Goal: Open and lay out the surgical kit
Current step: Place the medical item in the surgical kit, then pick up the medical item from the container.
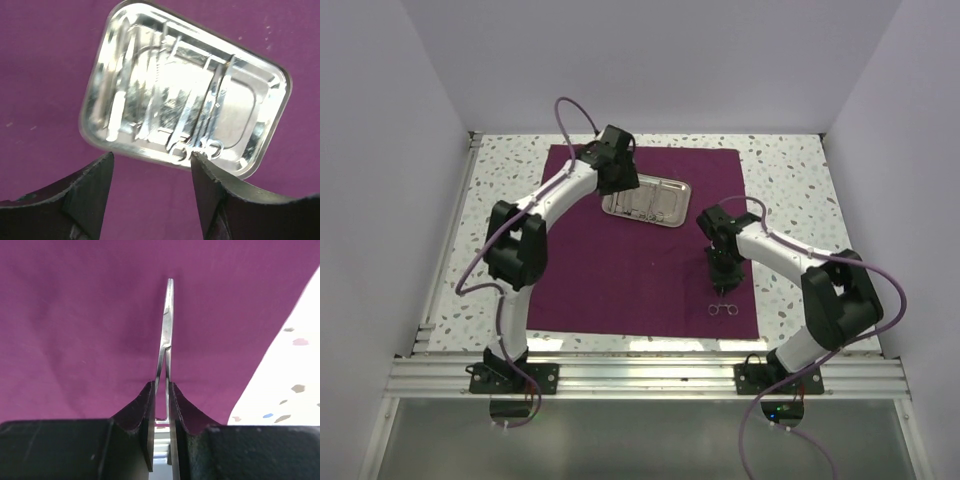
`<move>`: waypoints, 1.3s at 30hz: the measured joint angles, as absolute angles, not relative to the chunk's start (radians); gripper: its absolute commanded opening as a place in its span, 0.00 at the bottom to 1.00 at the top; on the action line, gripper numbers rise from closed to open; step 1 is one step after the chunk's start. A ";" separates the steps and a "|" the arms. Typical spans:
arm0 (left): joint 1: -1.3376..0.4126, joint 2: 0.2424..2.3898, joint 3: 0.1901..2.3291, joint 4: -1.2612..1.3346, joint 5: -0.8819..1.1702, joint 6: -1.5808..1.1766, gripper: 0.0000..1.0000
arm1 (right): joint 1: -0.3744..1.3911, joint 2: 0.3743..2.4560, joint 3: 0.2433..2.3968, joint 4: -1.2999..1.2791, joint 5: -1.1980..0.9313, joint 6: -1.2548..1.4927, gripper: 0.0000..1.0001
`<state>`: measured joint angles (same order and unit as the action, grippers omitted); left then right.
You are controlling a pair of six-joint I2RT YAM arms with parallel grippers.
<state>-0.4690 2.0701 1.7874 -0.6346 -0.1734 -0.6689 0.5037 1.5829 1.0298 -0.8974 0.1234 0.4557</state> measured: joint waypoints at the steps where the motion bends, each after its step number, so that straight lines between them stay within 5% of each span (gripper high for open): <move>1: -0.476 2.105 1.828 -0.640 -0.170 -0.669 0.65 | 0.504 1.576 1.000 -0.891 0.110 0.466 0.00; 4: -0.498 2.190 1.926 -0.664 -0.168 -0.667 0.65 | 0.504 1.565 0.953 -0.863 0.086 0.490 0.04; 5: -0.505 2.215 1.959 -0.677 -0.168 -0.665 0.65 | 0.504 1.565 0.949 -0.855 0.081 0.497 0.23; 6: -0.513 2.237 1.985 -0.682 -0.168 -0.663 0.64 | 0.504 1.565 0.949 -0.847 0.076 0.509 0.55; 8: -0.530 2.272 2.028 -0.691 -0.169 -0.660 0.63 | 0.504 1.565 0.950 -0.839 0.066 0.519 0.66; 30: -0.617 2.427 2.096 -0.735 -0.233 -0.605 0.53 | 0.504 1.499 1.062 -0.910 0.095 0.519 0.65; 39: -0.618 2.452 2.131 -0.750 -0.233 -0.586 0.29 | 0.504 1.499 1.062 -0.923 0.096 0.516 0.61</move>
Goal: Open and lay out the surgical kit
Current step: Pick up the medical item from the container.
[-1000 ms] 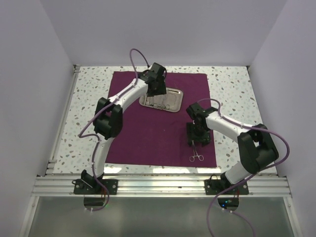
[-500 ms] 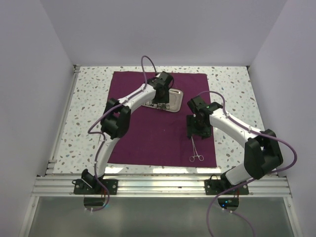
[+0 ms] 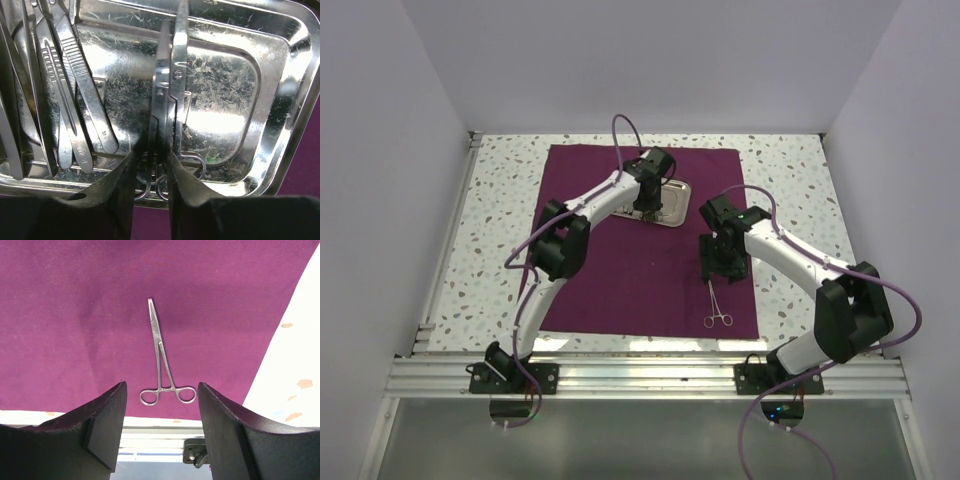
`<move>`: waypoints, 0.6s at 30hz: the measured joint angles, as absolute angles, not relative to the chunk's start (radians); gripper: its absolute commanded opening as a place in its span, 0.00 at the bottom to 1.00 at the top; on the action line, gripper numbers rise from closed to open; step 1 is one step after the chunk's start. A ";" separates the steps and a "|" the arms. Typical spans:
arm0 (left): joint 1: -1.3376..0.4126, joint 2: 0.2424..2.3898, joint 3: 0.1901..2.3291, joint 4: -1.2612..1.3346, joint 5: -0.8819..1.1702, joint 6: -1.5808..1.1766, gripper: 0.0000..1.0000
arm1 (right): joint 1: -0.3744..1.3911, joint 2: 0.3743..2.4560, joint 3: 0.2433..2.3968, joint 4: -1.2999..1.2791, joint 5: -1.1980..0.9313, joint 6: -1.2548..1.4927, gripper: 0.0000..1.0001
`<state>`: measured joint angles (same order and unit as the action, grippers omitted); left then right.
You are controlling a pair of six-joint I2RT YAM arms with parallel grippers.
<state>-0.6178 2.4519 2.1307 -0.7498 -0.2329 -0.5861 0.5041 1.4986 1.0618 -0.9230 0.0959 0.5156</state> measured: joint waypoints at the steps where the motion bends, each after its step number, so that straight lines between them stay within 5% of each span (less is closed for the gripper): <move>1: -0.618 2.453 2.134 -0.752 -0.233 -0.582 0.27 | 0.504 1.499 1.062 -0.923 0.096 0.516 0.61; 5: -0.619 2.457 2.140 -0.756 -0.239 -0.576 0.19 | 0.504 1.501 1.063 -0.923 0.096 0.516 0.59; 9: -0.619 2.458 2.140 -0.756 -0.239 -0.555 0.00 | 0.504 1.519 1.072 -0.920 0.095 0.514 0.56; 18: -0.619 2.455 2.137 -0.744 -0.250 -0.530 0.00 | 0.504 1.552 1.101 -0.915 0.094 0.503 0.52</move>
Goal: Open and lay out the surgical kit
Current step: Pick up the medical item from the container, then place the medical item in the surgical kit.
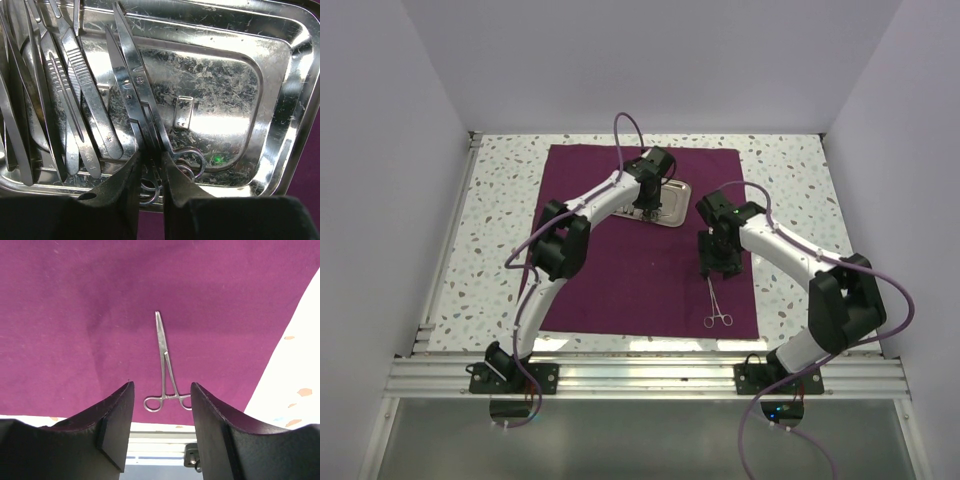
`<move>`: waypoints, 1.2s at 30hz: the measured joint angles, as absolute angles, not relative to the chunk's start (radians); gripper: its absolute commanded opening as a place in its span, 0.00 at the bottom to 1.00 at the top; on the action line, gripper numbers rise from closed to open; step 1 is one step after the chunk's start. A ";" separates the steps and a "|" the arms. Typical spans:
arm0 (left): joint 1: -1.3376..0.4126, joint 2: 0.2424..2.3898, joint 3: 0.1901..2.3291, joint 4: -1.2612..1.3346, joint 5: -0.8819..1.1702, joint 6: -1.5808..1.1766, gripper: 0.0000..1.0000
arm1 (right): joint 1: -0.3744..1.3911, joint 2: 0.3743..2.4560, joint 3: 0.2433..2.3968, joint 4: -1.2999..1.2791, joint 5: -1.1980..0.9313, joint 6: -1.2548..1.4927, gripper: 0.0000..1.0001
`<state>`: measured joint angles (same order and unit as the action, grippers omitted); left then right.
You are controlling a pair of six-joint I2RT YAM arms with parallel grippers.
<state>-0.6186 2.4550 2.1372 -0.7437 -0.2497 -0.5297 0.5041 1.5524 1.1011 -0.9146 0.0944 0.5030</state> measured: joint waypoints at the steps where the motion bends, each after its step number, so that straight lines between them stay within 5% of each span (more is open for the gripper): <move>1: -0.619 2.455 2.138 -0.744 -0.250 -0.529 0.00 | 0.504 1.552 1.106 -0.914 0.094 0.501 0.52; 21: -0.619 2.335 2.164 -0.858 -0.220 -0.532 0.00 | 0.505 1.584 1.209 -0.922 0.117 0.464 0.42; 24: -0.630 2.215 2.016 -0.844 -0.190 -0.563 0.00 | 0.503 1.572 1.221 -0.930 0.199 0.484 0.49; 31: -0.738 2.061 1.837 -0.839 -0.097 -0.692 0.00 | 0.442 1.440 1.297 -0.949 0.362 0.558 0.85; 36: -0.848 2.061 1.840 -0.855 -0.037 -0.801 0.00 | 0.411 1.358 1.349 -0.941 0.437 0.619 0.89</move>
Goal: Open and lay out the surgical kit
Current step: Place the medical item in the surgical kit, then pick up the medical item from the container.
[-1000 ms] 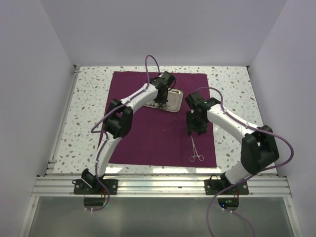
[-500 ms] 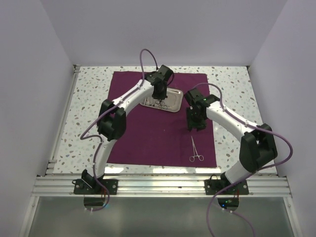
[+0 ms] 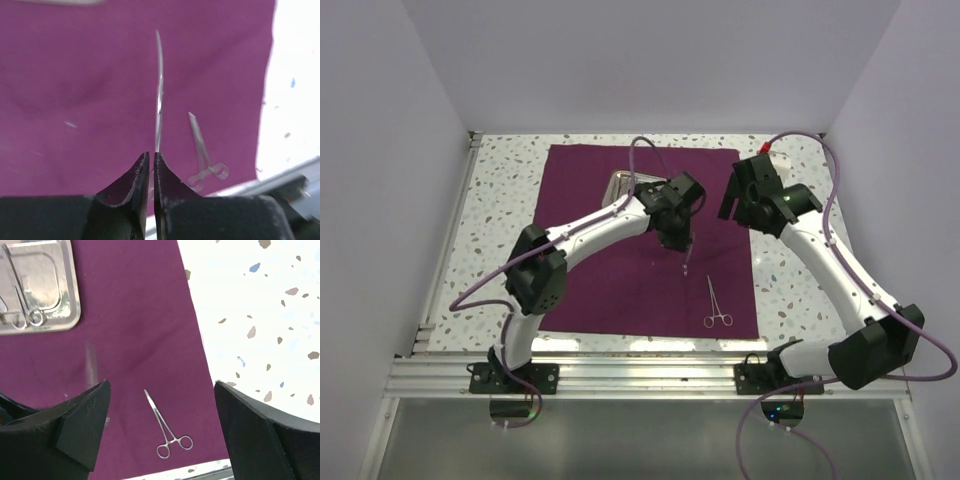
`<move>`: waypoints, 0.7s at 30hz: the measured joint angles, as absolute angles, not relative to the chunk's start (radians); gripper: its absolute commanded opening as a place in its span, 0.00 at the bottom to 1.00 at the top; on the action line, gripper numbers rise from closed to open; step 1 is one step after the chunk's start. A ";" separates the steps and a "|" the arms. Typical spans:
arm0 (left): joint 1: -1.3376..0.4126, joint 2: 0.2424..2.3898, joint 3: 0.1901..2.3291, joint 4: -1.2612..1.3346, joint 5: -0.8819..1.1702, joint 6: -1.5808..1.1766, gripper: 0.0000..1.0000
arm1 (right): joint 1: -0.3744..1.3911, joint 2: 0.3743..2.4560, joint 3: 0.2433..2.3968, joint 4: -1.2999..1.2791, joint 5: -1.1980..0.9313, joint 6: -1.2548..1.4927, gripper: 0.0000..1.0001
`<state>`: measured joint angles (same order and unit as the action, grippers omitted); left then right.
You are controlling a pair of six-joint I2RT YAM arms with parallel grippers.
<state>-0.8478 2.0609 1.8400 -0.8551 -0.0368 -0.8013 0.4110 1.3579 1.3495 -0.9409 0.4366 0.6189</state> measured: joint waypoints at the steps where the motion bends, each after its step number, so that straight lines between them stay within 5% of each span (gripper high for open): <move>1: -0.868 2.061 1.840 -0.854 -0.026 -0.813 0.00 | 0.410 1.348 1.349 -0.942 0.442 0.630 0.89; 10: -1.010 2.071 1.838 -0.841 0.087 -0.941 0.02 | 0.379 1.335 1.271 -0.934 0.453 0.674 0.89; 13: -1.040 2.081 1.838 -0.838 0.110 -0.944 0.34 | 0.370 1.334 1.248 -0.935 0.448 0.677 0.89; 14: -1.043 2.082 1.838 -0.839 0.112 -0.942 0.57 | 0.367 1.334 1.247 -0.933 0.442 0.676 0.89; 16: -1.040 2.082 1.850 -0.847 0.101 -0.939 0.71 | 0.365 1.333 1.247 -0.912 0.408 0.668 0.87; 21: -0.974 2.064 1.875 -0.873 0.031 -0.894 0.71 | 0.360 1.375 1.295 -0.818 0.250 0.638 0.84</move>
